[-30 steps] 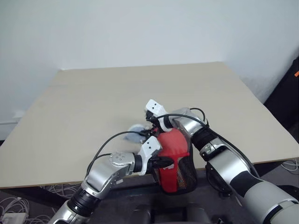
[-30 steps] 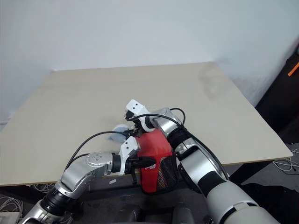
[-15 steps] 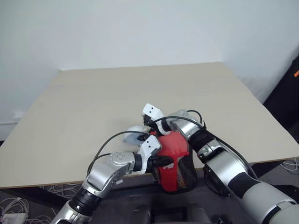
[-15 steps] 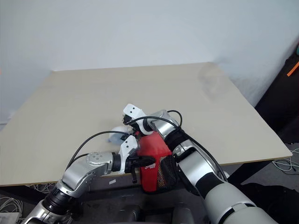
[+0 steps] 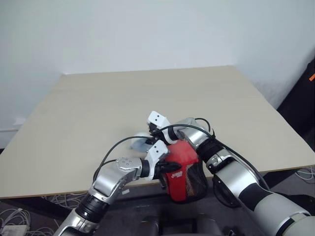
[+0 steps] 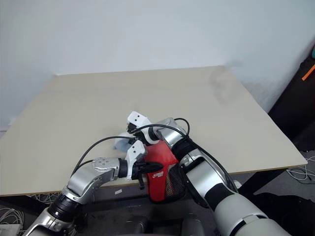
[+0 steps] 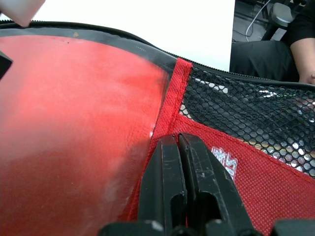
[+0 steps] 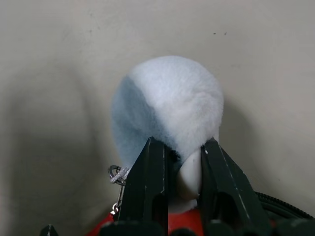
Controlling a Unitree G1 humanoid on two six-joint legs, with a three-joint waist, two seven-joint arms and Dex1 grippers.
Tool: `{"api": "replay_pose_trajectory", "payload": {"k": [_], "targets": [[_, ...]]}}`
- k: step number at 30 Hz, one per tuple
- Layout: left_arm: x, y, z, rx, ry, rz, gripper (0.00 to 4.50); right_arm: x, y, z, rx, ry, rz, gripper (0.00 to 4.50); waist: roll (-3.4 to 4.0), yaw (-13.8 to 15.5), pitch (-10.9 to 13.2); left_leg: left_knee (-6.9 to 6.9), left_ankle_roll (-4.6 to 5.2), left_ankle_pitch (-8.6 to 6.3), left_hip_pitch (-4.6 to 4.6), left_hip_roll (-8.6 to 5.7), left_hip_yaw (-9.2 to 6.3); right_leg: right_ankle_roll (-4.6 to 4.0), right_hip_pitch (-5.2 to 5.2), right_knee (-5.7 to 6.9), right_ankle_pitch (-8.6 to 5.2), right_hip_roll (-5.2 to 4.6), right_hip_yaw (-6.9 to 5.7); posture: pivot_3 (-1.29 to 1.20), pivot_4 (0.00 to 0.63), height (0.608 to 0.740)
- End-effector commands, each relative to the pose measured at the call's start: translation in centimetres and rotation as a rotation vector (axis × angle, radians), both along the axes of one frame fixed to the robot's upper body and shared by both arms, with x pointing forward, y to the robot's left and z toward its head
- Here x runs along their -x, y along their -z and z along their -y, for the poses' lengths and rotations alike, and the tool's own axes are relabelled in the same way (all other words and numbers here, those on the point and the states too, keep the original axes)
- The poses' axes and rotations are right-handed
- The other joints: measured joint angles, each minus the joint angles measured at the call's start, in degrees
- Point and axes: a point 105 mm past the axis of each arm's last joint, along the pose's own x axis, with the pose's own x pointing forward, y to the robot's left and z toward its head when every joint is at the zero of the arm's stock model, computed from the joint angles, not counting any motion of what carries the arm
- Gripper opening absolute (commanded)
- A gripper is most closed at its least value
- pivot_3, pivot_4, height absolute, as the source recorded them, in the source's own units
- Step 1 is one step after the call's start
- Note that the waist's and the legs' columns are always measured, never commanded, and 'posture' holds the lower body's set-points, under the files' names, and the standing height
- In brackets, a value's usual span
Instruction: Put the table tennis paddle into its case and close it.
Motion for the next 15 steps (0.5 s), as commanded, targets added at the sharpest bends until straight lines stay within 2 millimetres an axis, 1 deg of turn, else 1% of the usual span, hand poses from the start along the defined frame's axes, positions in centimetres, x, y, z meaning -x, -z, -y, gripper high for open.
{"api": "replay_pose_trajectory", "payload": {"k": [1, 7, 15], "targets": [[-1.1, 0.6, -0.9, -0.057, -0.052, 0.015, 0.00, -0.7, -1.9, -0.6, -0.055, 0.020, 0.061, 0.36, 0.00, 0.02, 0.00, 0.00, 0.00, 0.00, 0.00, 0.00, 0.00, 0.00, 0.00, 0.00, 0.00, 0.00, 0.00, 0.00, 0.000, 0.698], [-1.6, 0.9, -0.8, -0.070, -0.077, 0.020, 0.00, -1.3, -2.9, -1.1, -0.113, 0.070, 0.069, 0.36, -0.01, 0.04, 0.00, 0.01, -0.03, 0.02, 0.00, 0.00, -0.02, -0.02, 0.00, 0.03, 0.01, 0.00, -0.01, 0.00, 0.000, 0.698], [-1.6, 1.2, -0.6, -0.076, -0.080, 0.015, 0.00, -2.2, -5.3, -2.0, -0.240, 0.142, 0.067, 0.36, 0.00, -0.07, 0.00, 0.02, -0.06, 0.05, -0.01, 0.00, -0.04, -0.04, 0.01, 0.09, 0.02, 0.04, 0.02, 0.00, 0.000, 0.698]]}}
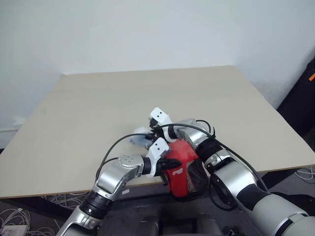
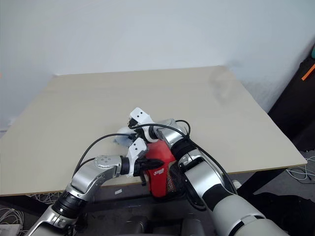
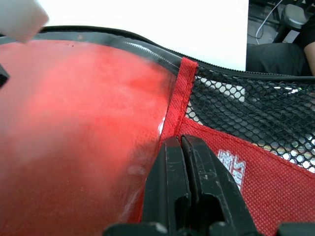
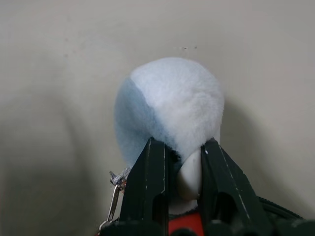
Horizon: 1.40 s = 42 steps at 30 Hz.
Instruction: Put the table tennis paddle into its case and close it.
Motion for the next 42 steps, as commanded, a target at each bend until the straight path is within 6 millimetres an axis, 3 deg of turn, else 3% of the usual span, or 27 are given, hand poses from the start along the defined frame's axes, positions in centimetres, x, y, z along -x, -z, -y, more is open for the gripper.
{"api": "replay_pose_trajectory", "payload": {"k": [1, 11, 19, 23, 28, 42], "targets": [[-0.5, 1.2, -0.8, -0.063, -0.052, -0.010, 0.00, -1.5, -5.4, -1.6, -0.147, 0.030, 0.111, 0.36, 0.00, -0.05, 0.00, 0.00, -0.03, 0.02, 0.00, 0.00, 0.00, 0.00, 0.00, 0.01, 0.00, 0.01, 0.00, 0.00, 0.000, 0.698], [-0.6, 1.3, -0.6, -0.064, -0.047, -0.014, 0.00, -4.7, -7.4, -0.7, -0.212, 0.285, 0.160, 0.36, 0.01, -0.24, 0.00, -0.03, -0.09, 0.05, -0.02, 0.00, -0.05, -0.12, -0.02, 0.03, 0.07, 0.02, 0.00, 0.00, 0.000, 0.698], [-0.6, 1.2, -0.6, -0.062, -0.048, -0.014, 0.00, -5.4, -6.4, 0.0, -0.131, 0.343, 0.207, 0.36, 0.00, -0.25, 0.00, -0.04, -0.08, 0.06, -0.02, 0.00, -0.04, -0.12, 0.00, 0.03, 0.07, 0.03, 0.01, 0.00, 0.000, 0.698], [-0.5, 1.2, -0.5, -0.061, -0.046, -0.013, 0.00, -6.4, -4.5, 2.0, 0.053, 0.416, 0.316, 0.36, 0.01, -0.24, 0.00, -0.04, -0.08, 0.06, -0.02, 0.00, -0.05, -0.13, -0.02, 0.03, 0.07, 0.03, 0.01, 0.00, 0.000, 0.698], [-0.5, 1.2, -0.4, -0.061, -0.045, -0.014, 0.00, -7.4, -3.9, 4.1, 0.113, 0.523, 0.348, 0.36, 0.01, -0.22, 0.00, -0.04, -0.08, 0.06, -0.02, -0.01, -0.05, -0.13, -0.01, 0.03, 0.07, 0.02, 0.01, 0.00, 0.000, 0.698], [-0.5, 1.3, -0.2, -0.059, -0.040, -0.019, 0.00, -9.3, -4.1, 8.7, 0.166, 0.730, 0.417, 0.36, 0.01, -0.19, 0.00, -0.03, -0.06, 0.07, -0.01, -0.02, -0.05, -0.14, 0.05, 0.03, 0.07, 0.02, 0.01, 0.00, 0.000, 0.698]]}}
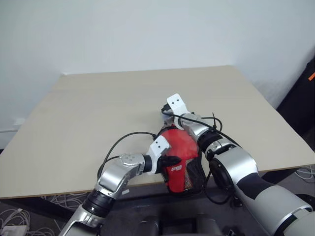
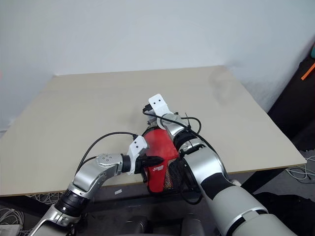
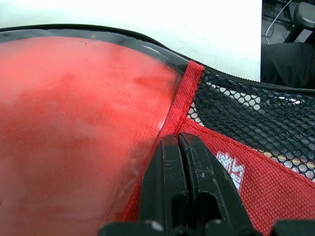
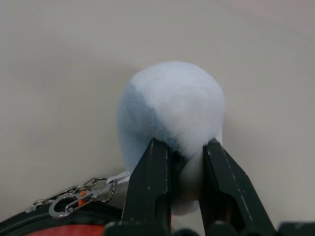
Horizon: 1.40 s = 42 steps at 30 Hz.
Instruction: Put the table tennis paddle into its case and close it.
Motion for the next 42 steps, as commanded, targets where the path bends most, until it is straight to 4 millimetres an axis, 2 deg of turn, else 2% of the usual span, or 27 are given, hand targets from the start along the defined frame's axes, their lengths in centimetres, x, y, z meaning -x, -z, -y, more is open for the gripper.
{"api": "replay_pose_trajectory", "payload": {"k": [1, 14, 25, 30, 34, 42], "targets": [[0.2, 1.4, -0.4, -0.049, -0.010, -0.040, 0.00, -1.7, -3.1, 2.0, 0.026, 0.068, 0.128, 0.36, 0.00, 0.01, 0.00, 0.01, 0.00, 0.00, 0.00, -0.01, -0.01, 0.00, 0.01, 0.00, 0.00, -0.01, -0.01, 0.00, 0.000, 0.698], [0.3, 1.5, 0.0, -0.040, -0.010, -0.047, 0.00, -2.4, -2.1, 7.4, 0.153, 0.123, 0.158, 0.36, 0.02, -0.01, -0.01, 0.02, 0.01, 0.01, 0.00, -0.02, 0.02, 0.00, 0.05, -0.01, 0.00, -0.01, 0.02, 0.00, 0.000, 0.698], [0.4, 1.6, 0.4, -0.030, -0.005, -0.054, 0.00, -1.4, -0.9, 12.9, 0.178, 0.113, 0.123, 0.36, 0.04, 0.18, -0.03, 0.06, 0.02, 0.01, 0.00, -0.05, 0.01, 0.02, 0.15, -0.05, -0.01, -0.06, 0.00, 0.00, 0.000, 0.698], [0.5, 1.6, 0.5, -0.026, -0.002, -0.057, 0.00, 0.1, -1.6, 15.3, 0.166, 0.134, 0.123, 0.36, 0.05, 0.37, -0.03, 0.11, 0.04, 0.01, -0.01, -0.08, 0.01, 0.06, 0.18, -0.06, -0.03, -0.11, -0.01, 0.00, 0.000, 0.698], [0.5, 1.7, 0.7, -0.024, 0.002, -0.062, 0.00, 2.0, -1.8, 16.8, 0.160, 0.146, 0.085, 0.36, 0.06, 0.41, -0.04, 0.13, 0.04, 0.01, -0.03, -0.08, 0.02, 0.26, 0.17, -0.07, -0.15, -0.12, -0.01, 0.00, 0.000, 0.698], [0.4, 1.8, 0.8, -0.024, 0.012, -0.068, 0.00, 6.4, -2.3, 17.5, 0.184, 0.023, -0.016, 0.36, 0.05, 0.65, -0.04, 0.29, 0.13, -0.05, -0.13, -0.08, 0.04, 0.31, 0.19, -0.12, -0.18, -0.17, -0.05, 0.00, 0.000, 0.698]]}}
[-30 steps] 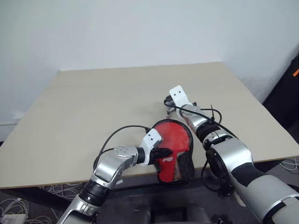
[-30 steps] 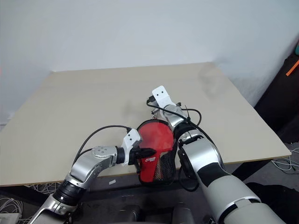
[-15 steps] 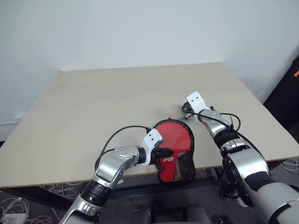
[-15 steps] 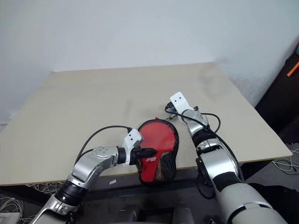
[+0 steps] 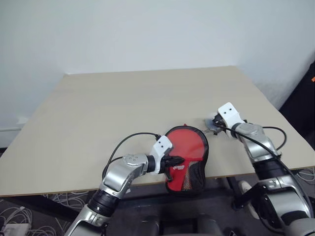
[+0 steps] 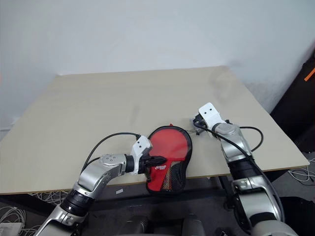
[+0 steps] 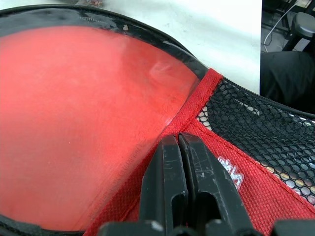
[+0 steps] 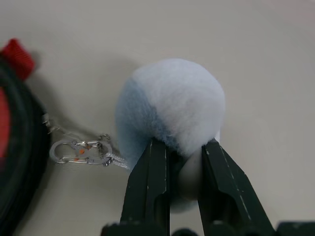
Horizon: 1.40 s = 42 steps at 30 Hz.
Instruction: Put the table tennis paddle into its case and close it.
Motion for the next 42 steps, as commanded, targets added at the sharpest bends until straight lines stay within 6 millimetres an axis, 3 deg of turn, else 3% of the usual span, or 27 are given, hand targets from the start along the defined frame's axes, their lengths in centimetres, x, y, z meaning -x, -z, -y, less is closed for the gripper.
{"api": "replay_pose_trajectory", "payload": {"k": [1, 12, 16, 29, 34, 37, 42], "targets": [[0.3, 1.5, -0.3, -0.051, 0.004, -0.046, 0.00, 1.1, -2.8, 0.0, 0.007, -0.063, 0.031, 0.36, 0.00, 0.14, 0.00, 0.01, 0.01, 0.00, -0.01, 0.00, 0.02, 0.01, 0.00, -0.02, 0.00, -0.01, 0.01, 0.00, 0.000, 0.698], [0.0, 1.5, -0.2, -0.048, 0.009, -0.044, 0.00, 5.0, -4.2, -0.3, 0.061, -0.300, -0.057, 0.36, -0.09, 1.48, 0.03, 0.25, 0.17, -0.13, -0.08, 0.01, 0.13, 0.10, 0.08, -0.10, -0.06, -0.06, 0.00, 0.00, 0.000, 0.698], [0.0, 1.5, -0.1, -0.047, 0.013, -0.048, 0.00, 5.5, -4.1, -0.1, 0.073, -0.327, -0.073, 0.36, -0.10, 1.48, 0.04, 0.32, 0.20, -0.17, -0.07, 0.03, 0.15, 0.13, 0.12, -0.11, -0.08, -0.06, 0.00, 0.00, 0.000, 0.698], [0.0, 1.6, 0.1, -0.048, 0.019, -0.047, 0.00, 6.3, -1.2, 1.3, 0.108, -0.329, -0.189, 0.36, -0.14, 2.45, 0.04, 0.44, 0.24, -0.22, -0.08, 0.03, 0.18, 0.13, 0.15, -0.12, -0.08, -0.07, 0.01, 0.00, 0.000, 0.698], [0.0, 1.5, 0.2, -0.050, 0.025, -0.045, 0.00, 6.7, -0.5, 2.8, 0.162, -0.332, -0.224, 2.06, -0.17, 2.58, 0.05, 0.51, 0.26, -0.27, -0.08, 0.04, 0.20, 0.14, 0.19, -0.13, -0.09, -0.07, 0.00, 0.00, 0.000, 0.698], [0.1, 1.5, 0.2, -0.051, 0.028, -0.046, 0.00, 6.9, -1.2, 2.9, 0.157, -0.364, -0.228, 3.15, -0.16, 2.56, 0.05, 0.52, 0.26, -0.27, -0.07, 0.05, 0.21, 0.14, 0.19, -0.14, -0.09, -0.07, 0.00, 0.00, 0.000, 0.698], [0.1, 1.5, 0.3, -0.050, 0.033, -0.046, 0.00, 6.9, -4.1, 3.1, 0.159, -0.454, -0.202, 3.15, -0.18, 2.58, 0.06, 0.54, 0.26, -0.29, -0.08, 0.06, 0.24, 0.15, 0.20, -0.14, -0.10, -0.08, 0.01, 0.00, 0.000, 0.698]]}}
